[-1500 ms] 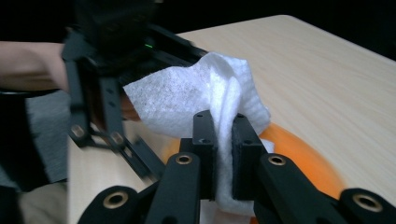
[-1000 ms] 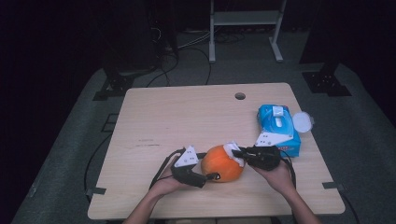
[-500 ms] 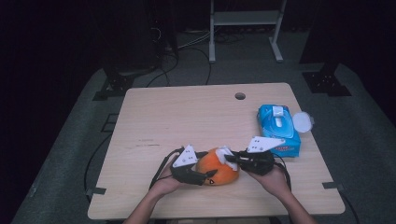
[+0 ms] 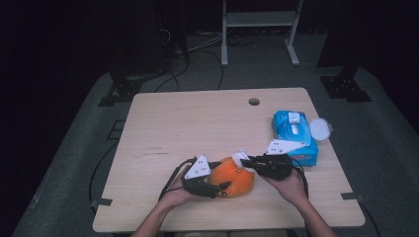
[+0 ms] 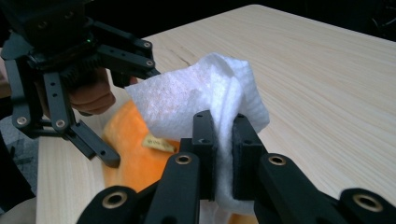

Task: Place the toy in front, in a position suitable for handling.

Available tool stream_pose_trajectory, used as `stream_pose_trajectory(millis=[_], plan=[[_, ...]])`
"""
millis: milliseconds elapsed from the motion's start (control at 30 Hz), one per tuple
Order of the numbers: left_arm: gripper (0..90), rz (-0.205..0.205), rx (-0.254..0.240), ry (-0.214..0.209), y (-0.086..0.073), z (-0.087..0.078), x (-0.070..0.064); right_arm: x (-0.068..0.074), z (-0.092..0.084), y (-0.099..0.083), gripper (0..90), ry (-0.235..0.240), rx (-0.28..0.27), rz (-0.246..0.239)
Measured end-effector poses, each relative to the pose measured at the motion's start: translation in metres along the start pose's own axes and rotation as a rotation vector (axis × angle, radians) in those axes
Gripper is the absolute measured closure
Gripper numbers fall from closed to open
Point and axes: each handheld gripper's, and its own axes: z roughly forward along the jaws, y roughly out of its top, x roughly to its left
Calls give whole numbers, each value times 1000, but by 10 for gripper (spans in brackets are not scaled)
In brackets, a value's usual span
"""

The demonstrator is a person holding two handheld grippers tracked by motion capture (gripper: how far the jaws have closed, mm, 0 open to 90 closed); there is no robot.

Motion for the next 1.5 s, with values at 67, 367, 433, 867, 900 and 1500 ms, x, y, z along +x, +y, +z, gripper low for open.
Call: stream_pose_trajectory(millis=[67, 367, 433, 867, 900, 1500], plan=[[267, -8, -4, -22, 0, -2, 2, 0, 0, -1, 816, 11, 3, 4], [53, -168, 42, -79, 0, 4, 10, 8, -6, -6, 815, 86, 33, -29], [120, -156, 41, -82, 1, 4, 8, 9, -6, -5, 815, 77, 32, -34], [289, 95, -88, 57, 4, 13, -7, 20, -9, 11, 816, 26, -35, -92], [233, 61, -77, 43, 3, 13, -4, 16, -6, 5, 816, 22, -15, -88], [223, -243, -60, -35, -11, 0, 24, -12, -20, -19, 815, -48, 46, -5]])
